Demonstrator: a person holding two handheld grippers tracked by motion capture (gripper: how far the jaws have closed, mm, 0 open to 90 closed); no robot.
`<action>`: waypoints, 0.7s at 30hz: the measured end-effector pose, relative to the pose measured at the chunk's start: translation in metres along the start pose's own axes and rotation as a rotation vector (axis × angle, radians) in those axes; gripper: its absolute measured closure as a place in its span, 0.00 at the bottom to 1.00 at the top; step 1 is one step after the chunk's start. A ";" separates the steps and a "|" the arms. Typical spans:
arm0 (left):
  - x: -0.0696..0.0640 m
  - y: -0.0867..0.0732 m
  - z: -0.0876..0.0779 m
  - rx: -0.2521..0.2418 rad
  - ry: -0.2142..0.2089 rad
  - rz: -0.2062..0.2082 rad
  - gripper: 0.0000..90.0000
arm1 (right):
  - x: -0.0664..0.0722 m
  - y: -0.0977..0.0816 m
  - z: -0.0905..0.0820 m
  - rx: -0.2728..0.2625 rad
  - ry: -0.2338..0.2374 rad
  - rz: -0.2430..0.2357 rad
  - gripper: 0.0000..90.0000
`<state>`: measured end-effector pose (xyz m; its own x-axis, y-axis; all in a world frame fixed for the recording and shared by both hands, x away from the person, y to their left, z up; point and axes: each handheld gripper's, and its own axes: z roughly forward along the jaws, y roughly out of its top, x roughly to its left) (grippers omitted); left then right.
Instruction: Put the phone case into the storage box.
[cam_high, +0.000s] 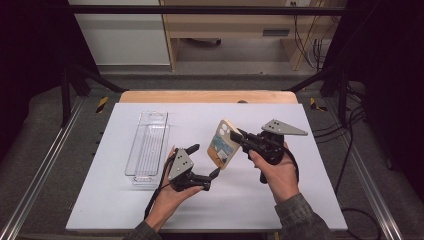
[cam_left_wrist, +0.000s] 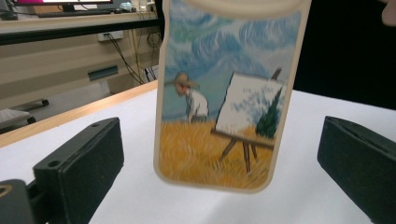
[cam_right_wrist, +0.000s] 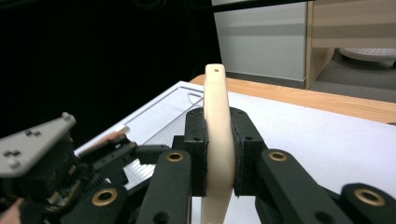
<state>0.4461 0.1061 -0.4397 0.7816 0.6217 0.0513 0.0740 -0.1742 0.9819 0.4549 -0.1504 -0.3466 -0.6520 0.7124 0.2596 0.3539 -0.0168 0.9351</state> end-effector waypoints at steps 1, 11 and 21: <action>0.000 0.001 0.000 -0.001 0.000 0.000 0.00 | 0.001 -0.001 0.002 0.003 -0.001 -0.008 0.88; -0.003 0.014 -0.005 -0.025 0.002 0.019 0.01 | 0.014 -0.008 0.014 0.023 -0.019 -0.076 0.88; -0.003 0.021 -0.006 -0.024 0.027 0.017 0.00 | 0.027 -0.013 0.022 0.036 -0.020 -0.118 0.88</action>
<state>0.4414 0.1048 -0.4178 0.7658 0.6389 0.0729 0.0458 -0.1673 0.9849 0.4474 -0.1158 -0.3570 -0.6768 0.7221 0.1434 0.2998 0.0925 0.9495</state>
